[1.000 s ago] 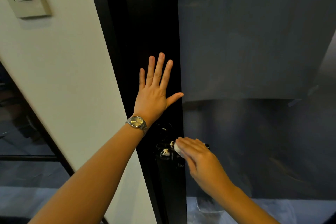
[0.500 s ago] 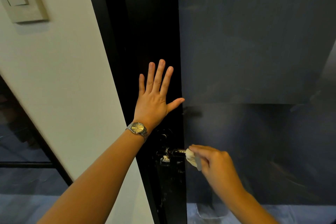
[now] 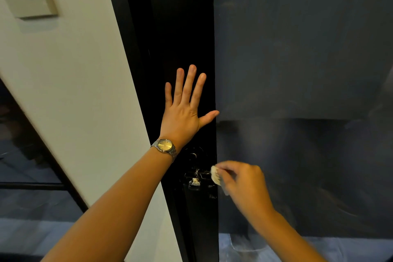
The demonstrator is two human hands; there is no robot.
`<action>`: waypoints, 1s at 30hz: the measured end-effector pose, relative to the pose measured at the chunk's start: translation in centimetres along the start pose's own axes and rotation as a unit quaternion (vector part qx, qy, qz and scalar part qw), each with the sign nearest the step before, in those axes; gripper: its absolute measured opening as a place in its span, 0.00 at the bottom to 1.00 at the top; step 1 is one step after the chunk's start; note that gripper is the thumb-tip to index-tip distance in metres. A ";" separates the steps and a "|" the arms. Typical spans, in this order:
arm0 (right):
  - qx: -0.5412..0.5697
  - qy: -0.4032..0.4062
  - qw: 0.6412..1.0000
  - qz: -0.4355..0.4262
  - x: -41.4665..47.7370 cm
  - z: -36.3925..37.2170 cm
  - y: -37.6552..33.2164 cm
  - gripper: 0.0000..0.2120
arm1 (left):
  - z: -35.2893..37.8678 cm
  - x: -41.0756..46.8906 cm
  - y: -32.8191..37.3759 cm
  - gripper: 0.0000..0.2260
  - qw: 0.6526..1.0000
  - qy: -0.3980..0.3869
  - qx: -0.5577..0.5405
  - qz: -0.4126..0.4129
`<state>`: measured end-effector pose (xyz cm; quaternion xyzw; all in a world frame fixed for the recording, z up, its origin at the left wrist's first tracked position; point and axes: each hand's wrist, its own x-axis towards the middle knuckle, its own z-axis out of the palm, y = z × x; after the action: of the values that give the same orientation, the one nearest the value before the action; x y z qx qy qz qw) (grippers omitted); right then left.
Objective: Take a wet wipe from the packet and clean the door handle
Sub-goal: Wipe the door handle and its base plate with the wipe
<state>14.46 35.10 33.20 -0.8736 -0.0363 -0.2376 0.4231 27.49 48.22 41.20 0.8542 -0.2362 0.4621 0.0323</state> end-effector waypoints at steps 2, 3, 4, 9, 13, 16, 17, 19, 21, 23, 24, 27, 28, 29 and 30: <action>0.011 -0.004 1.000 -0.025 -0.1 1.9 -1.2 0.07 | 0.1 -0.1 0.1 0.36 1.000 -0.001 0.001 -0.002; 0.016 -0.014 0.999 -0.043 -0.3 2.9 -1.8 0.07 | 0.1 -0.1 0.1 0.36 1.000 0.000 0.002 -0.002; 0.014 -0.021 0.998 -0.065 -0.6 3.9 -2.2 0.08 | 0.0 -0.1 0.0 0.36 1.000 0.000 0.004 -0.002; 0.002 -0.031 0.990 -0.134 -1.4 3.3 0.3 0.13 | -0.1 -0.2 -0.2 0.37 1.000 -0.001 0.009 0.007; 0.004 0.001 0.995 -0.100 -1.0 1.6 0.7 0.09 | -0.1 -0.1 -0.1 0.37 1.000 0.004 0.012 0.003; -0.088 -0.048 0.992 -0.071 0.3 2.7 -1.1 0.08 | -0.1 0.0 0.0 0.37 1.000 0.004 0.012 0.001; -0.144 -0.062 0.985 -0.065 0.6 3.2 -2.1 0.08 | 0.0 -0.1 0.0 0.37 1.000 0.004 0.014 0.001; -0.231 -0.057 0.967 -0.090 0.8 4.1 -3.4 0.06 | 0.0 -0.2 -0.1 0.37 1.000 0.005 0.017 0.002; -0.280 -0.073 0.952 -0.096 1.0 4.6 -3.5 0.12 | 0.0 -0.2 -0.1 0.36 1.000 0.003 0.018 0.004; -0.294 -0.110 0.945 -0.088 1.7 3.6 -3.0 0.10 | 0.0 -0.2 -0.1 0.37 1.000 -0.001 0.020 0.005; -0.312 -0.149 0.933 -0.098 2.1 2.9 -2.4 0.13 | 0.0 -0.2 -0.1 0.37 1.000 -0.002 0.021 0.006; -0.346 -0.288 0.888 -0.099 3.5 0.5 -0.8 0.14 | -0.1 -0.3 -0.2 0.37 1.000 0.000 0.015 0.011; -0.337 -0.306 0.887 -0.075 3.8 0.0 -0.2 0.12 | 0.0 -0.2 -0.3 0.37 1.000 0.002 0.013 0.011; -0.342 -0.316 0.884 -0.047 3.9 -0.8 0.2 0.10 | 0.0 -0.2 -0.3 0.37 1.000 0.003 0.014 0.011; -0.341 -0.312 0.887 -0.022 3.8 -1.3 0.6 0.09 | 0.0 -0.2 -0.3 0.37 1.000 0.005 0.016 0.011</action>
<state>17.48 33.19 35.16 -0.9921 -0.1021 0.0399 0.0610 27.54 48.54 41.11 0.8497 -0.2378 0.4704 0.0147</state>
